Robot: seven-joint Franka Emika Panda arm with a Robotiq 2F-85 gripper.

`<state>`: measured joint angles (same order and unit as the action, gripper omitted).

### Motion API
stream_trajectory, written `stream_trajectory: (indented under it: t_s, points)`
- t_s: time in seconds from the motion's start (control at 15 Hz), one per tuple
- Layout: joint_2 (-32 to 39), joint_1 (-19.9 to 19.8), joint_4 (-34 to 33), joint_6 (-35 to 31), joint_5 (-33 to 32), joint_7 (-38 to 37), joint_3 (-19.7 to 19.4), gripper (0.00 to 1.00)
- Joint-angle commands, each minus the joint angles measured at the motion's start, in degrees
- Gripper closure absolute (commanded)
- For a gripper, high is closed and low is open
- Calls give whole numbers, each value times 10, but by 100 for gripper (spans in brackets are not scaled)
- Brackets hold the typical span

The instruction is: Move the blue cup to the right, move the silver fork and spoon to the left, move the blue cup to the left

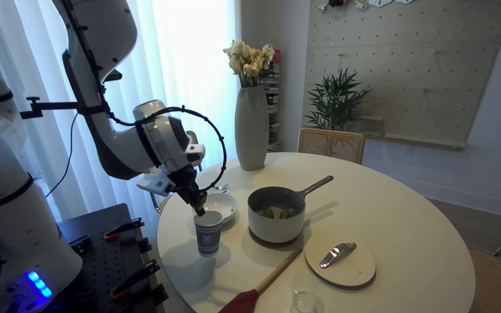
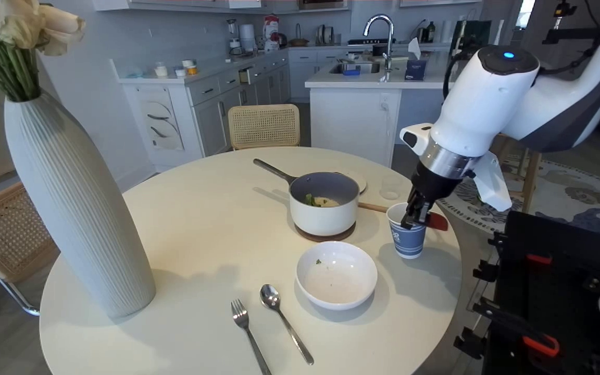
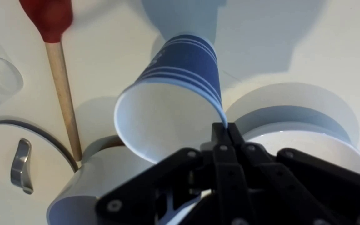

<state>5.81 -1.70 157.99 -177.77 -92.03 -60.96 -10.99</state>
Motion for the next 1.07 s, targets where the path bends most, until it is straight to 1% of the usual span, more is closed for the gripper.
stream_trajectory:
  t_s: [0.0,0.73,0.8,0.87,1.0]
  points:
    - [31,3,-35,-12,-45,-64,7,99]
    - [108,-7,-112,-6,-161,-217,48,99]
    - [113,-9,-116,-4,-171,-229,53,72]
    - [116,-11,-119,-4,-181,-241,56,71]
    - [123,-14,-125,-3,-200,-262,62,57]
